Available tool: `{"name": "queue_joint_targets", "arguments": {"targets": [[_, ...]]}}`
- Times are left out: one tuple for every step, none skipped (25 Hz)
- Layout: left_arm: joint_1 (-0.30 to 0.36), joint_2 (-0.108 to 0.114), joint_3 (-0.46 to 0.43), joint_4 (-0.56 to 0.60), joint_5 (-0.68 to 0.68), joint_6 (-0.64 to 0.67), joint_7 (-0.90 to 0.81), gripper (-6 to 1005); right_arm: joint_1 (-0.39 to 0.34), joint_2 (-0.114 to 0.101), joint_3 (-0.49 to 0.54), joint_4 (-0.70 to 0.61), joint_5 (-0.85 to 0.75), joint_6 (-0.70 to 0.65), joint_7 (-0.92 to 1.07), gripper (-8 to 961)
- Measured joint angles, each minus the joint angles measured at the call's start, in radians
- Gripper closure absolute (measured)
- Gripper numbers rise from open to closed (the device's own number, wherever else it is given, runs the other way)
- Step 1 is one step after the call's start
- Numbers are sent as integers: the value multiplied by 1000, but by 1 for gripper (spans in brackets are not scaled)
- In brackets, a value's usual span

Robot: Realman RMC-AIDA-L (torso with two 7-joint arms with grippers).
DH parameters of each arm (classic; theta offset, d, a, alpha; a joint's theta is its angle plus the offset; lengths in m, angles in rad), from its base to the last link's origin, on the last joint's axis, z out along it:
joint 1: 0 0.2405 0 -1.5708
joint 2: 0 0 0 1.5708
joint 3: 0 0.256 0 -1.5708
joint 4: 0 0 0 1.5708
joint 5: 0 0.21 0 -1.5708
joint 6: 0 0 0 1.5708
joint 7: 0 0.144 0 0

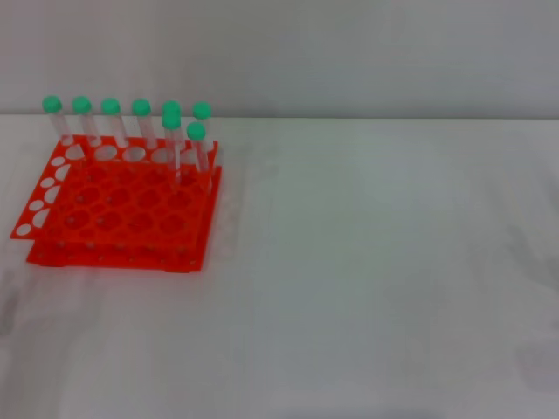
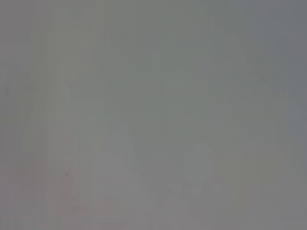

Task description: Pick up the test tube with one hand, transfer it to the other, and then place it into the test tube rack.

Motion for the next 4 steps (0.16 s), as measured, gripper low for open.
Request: {"name": "queue_joint_targets", "arguments": {"targets": [[-7, 0, 2, 0, 2, 3, -4, 329, 1, 0, 0, 0, 0, -1, 0, 119], [-16, 0, 6, -1, 6, 6, -8, 329, 1, 0, 0, 0, 0, -1, 1, 119], [-23, -1, 11, -2, 9, 8, -10, 329, 2, 0, 0, 0, 0, -1, 2, 119], [-29, -1, 15, -2, 11, 9, -10, 329, 3, 1, 0, 3, 0, -1, 4, 119]]}}
